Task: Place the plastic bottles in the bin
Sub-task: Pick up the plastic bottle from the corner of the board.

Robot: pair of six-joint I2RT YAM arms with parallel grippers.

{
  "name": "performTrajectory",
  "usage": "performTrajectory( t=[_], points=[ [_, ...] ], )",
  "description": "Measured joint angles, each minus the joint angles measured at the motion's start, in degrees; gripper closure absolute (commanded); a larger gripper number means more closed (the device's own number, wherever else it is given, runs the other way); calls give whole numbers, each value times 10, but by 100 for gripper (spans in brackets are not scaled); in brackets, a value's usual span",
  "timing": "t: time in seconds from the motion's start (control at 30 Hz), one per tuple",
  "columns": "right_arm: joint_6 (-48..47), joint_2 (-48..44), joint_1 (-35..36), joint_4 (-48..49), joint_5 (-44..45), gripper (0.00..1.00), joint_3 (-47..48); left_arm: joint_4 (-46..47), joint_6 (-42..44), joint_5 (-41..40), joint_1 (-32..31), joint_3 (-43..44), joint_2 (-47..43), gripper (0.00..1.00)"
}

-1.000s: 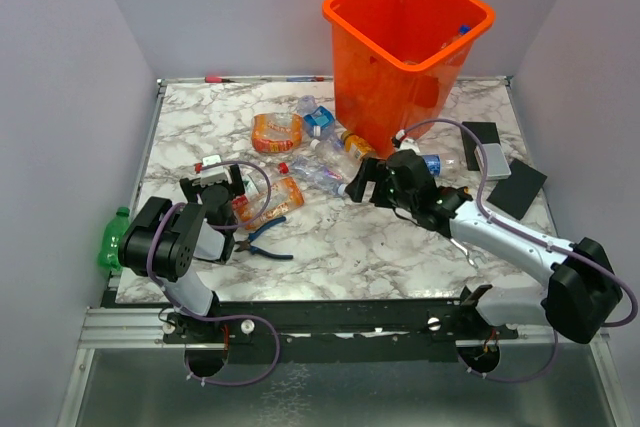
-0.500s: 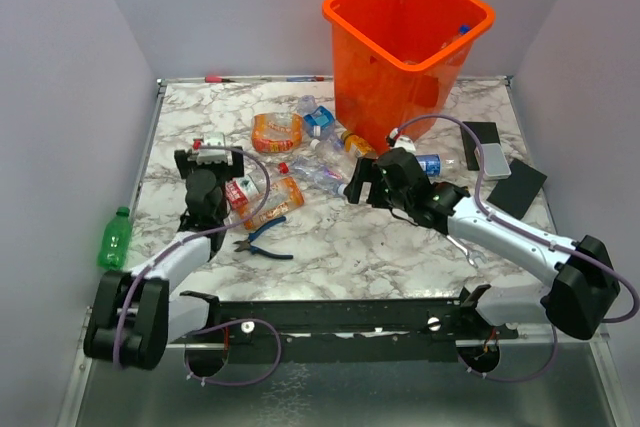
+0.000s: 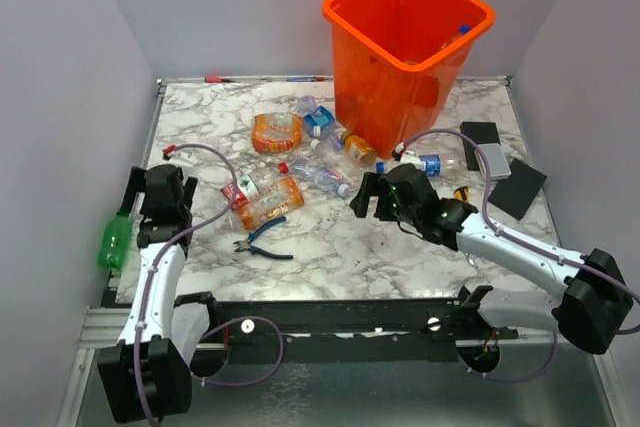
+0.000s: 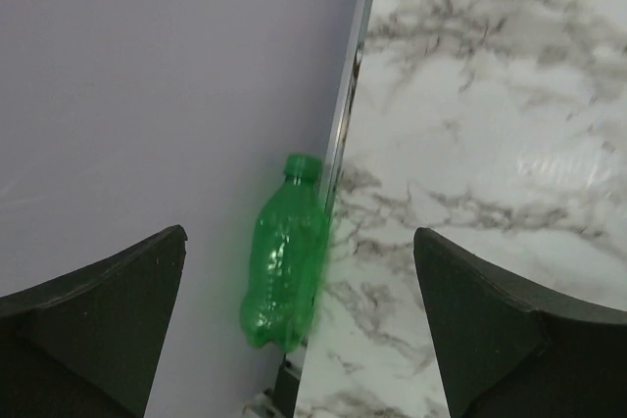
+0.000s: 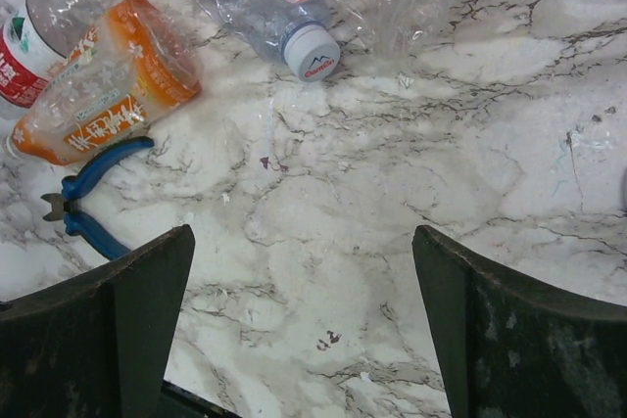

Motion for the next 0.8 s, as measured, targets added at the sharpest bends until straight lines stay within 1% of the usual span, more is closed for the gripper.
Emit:
performTrajectory(
  t=[0.07, 0.2, 0.23, 0.47, 0.53, 0.67, 0.8],
  points=[
    [0, -4, 0, 9, -4, 3, -12, -34, 17, 0, 27, -15, 6, 1],
    [1, -11, 0, 23, -15, 3, -29, -82, 44, 21, 110, -30, 40, 1],
    [1, -15, 0, 28, -17, 3, -34, -89, 53, 33, 139, -30, 53, 1],
    [4, -49, 0, 46, -25, 3, -52, -88, 97, 106, 254, -14, 166, 3],
    [6, -55, 0, 49, -25, 3, -56, -85, 105, 120, 269, -9, 183, 3],
    [10, -59, 0, 53, -26, 3, -59, -66, 115, 137, 271, -7, 200, 4],
    [17, -58, 0, 60, -30, 3, -61, -37, 118, 138, 279, 1, 238, 5]
  ],
)
